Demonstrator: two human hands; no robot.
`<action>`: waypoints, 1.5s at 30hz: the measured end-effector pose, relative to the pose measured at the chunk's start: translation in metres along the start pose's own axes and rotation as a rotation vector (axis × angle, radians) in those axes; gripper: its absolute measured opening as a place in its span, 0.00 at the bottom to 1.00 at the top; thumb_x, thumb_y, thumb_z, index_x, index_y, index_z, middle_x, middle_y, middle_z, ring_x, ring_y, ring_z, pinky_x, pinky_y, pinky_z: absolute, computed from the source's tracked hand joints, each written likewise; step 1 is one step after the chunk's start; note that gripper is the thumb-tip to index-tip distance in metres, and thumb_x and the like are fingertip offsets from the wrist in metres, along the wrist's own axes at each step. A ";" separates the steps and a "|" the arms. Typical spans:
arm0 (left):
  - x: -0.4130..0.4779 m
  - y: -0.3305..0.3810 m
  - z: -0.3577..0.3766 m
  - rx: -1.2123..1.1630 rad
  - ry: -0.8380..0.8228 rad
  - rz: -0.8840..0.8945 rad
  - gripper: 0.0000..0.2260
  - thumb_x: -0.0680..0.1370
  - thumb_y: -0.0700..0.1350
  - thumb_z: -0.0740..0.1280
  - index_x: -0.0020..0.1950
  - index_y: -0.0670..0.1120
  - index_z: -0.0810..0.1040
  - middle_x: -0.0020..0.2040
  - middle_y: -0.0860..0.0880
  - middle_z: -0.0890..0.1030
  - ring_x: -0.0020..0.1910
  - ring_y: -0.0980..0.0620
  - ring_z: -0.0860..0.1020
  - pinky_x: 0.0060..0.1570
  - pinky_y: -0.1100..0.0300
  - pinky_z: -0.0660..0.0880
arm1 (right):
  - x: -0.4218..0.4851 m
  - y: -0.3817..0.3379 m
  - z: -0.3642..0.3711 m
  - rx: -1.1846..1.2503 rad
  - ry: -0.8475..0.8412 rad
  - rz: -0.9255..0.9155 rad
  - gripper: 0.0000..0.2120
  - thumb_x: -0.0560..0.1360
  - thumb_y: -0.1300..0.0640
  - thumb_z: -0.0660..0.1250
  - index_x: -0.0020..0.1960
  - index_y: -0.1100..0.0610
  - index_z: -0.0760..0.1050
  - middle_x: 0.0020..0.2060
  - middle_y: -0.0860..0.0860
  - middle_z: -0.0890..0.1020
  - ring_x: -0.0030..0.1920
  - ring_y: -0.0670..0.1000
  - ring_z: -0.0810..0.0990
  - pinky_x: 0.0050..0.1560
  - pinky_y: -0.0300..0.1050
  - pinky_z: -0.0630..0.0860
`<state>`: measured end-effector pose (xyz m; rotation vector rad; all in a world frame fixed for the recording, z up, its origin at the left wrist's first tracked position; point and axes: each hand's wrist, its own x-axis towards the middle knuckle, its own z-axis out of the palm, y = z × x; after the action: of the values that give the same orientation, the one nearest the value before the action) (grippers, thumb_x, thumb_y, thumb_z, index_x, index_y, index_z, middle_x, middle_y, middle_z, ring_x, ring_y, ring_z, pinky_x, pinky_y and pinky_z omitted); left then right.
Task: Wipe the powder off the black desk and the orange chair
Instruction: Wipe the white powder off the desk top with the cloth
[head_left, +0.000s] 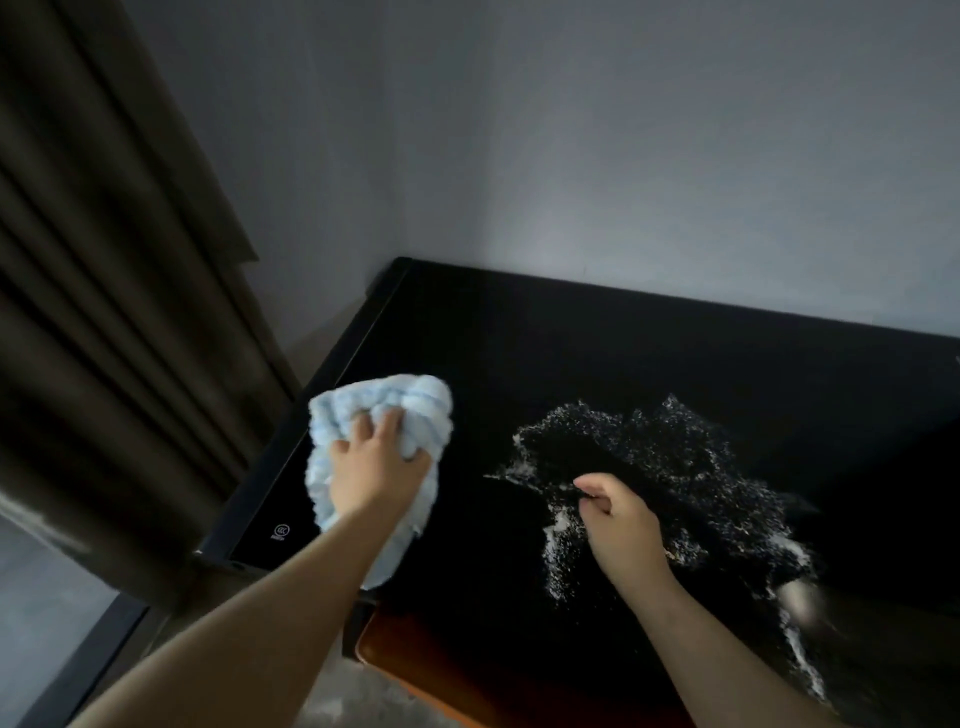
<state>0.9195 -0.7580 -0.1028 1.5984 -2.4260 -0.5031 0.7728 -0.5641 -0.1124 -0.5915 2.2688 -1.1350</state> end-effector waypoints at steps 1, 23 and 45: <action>0.007 -0.010 0.000 0.011 -0.050 -0.068 0.25 0.75 0.56 0.61 0.70 0.56 0.62 0.71 0.48 0.62 0.66 0.38 0.64 0.57 0.46 0.68 | 0.001 -0.001 0.005 -0.012 0.011 -0.014 0.12 0.80 0.61 0.60 0.60 0.52 0.75 0.54 0.46 0.77 0.55 0.50 0.77 0.38 0.28 0.68; 0.046 -0.010 0.011 0.009 -0.297 -0.142 0.30 0.75 0.54 0.58 0.76 0.55 0.53 0.72 0.48 0.62 0.70 0.38 0.59 0.58 0.44 0.68 | 0.045 -0.012 0.008 -0.549 0.028 0.041 0.26 0.78 0.57 0.61 0.74 0.55 0.57 0.54 0.51 0.79 0.55 0.53 0.77 0.60 0.53 0.70; 0.078 -0.040 -0.015 0.035 -0.195 -0.248 0.25 0.73 0.56 0.59 0.70 0.54 0.64 0.68 0.47 0.66 0.69 0.39 0.60 0.64 0.44 0.63 | 0.062 -0.023 0.014 -0.689 -0.160 0.064 0.24 0.76 0.55 0.59 0.70 0.54 0.58 0.42 0.47 0.75 0.46 0.51 0.76 0.60 0.52 0.69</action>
<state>0.9278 -0.8472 -0.1062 1.9633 -2.3923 -0.6903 0.7375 -0.6215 -0.1171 -0.8193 2.4867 -0.2314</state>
